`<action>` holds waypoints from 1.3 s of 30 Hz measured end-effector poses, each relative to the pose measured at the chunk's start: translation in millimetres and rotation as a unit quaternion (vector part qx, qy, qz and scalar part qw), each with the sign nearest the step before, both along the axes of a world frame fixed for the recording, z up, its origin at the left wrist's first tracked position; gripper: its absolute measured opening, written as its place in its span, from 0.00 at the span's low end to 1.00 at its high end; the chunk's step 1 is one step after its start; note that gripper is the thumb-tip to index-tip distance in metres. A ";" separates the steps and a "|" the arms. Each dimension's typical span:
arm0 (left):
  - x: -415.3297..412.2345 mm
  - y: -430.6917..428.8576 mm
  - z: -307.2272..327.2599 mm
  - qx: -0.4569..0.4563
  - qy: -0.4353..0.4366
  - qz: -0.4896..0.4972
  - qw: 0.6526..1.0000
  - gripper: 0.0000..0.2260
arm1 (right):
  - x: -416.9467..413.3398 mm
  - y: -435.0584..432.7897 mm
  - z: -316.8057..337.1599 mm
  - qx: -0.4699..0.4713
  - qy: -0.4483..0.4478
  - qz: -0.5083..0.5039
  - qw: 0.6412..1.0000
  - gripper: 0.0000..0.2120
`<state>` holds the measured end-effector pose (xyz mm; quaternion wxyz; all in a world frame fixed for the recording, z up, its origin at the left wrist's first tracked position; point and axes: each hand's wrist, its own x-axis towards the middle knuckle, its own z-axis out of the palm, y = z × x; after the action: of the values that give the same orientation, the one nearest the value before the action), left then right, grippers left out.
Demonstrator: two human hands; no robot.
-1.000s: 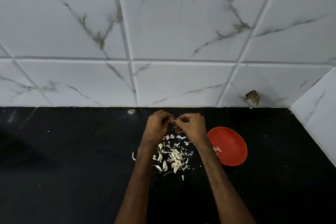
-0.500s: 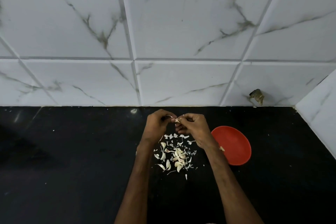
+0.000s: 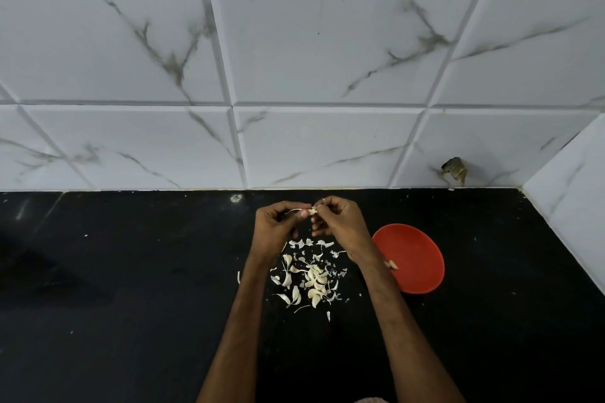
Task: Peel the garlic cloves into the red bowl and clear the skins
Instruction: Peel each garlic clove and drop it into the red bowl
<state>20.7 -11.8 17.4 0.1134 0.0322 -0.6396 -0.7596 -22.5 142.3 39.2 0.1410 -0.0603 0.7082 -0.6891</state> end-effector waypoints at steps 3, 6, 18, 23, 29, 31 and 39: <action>-1.1 -0.8 1.0 -0.008 0.006 0.011 1.000 0.07 | 0.2 0.0 -2.5 0.023 0.012 -0.006 1.000 0.07; -3.4 -2.0 -0.1 -0.035 0.006 0.035 0.999 0.06 | -2.0 1.1 0.1 -0.032 -0.002 0.005 0.999 0.06; -3.0 -1.1 -3.4 -0.018 0.000 0.036 0.999 0.05 | -2.7 1.2 -3.9 0.011 0.102 -0.005 0.995 0.03; -0.2 1.7 -5.0 -0.008 0.016 -0.004 1.000 0.06 | -2.0 -1.5 -7.0 -0.004 0.062 -0.021 0.998 0.05; -1.2 2.5 -8.1 0.008 -0.003 0.025 1.000 0.06 | -2.9 -0.6 -12.1 0.020 0.079 -0.058 0.995 0.04; -2.5 2.6 -9.4 -0.005 -0.006 0.039 0.999 0.06 | -3.8 3.2 -14.9 0.056 0.087 -0.030 0.994 0.07; -5.5 2.4 -9.6 -0.080 -0.028 0.086 0.993 0.05 | -0.1 4.7 -14.1 0.121 0.133 -0.040 0.983 0.06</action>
<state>15.2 -9.4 7.8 0.1627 0.0993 -0.6959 -0.6924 -22.6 147.0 25.1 0.0245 -0.1058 0.8009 -0.5888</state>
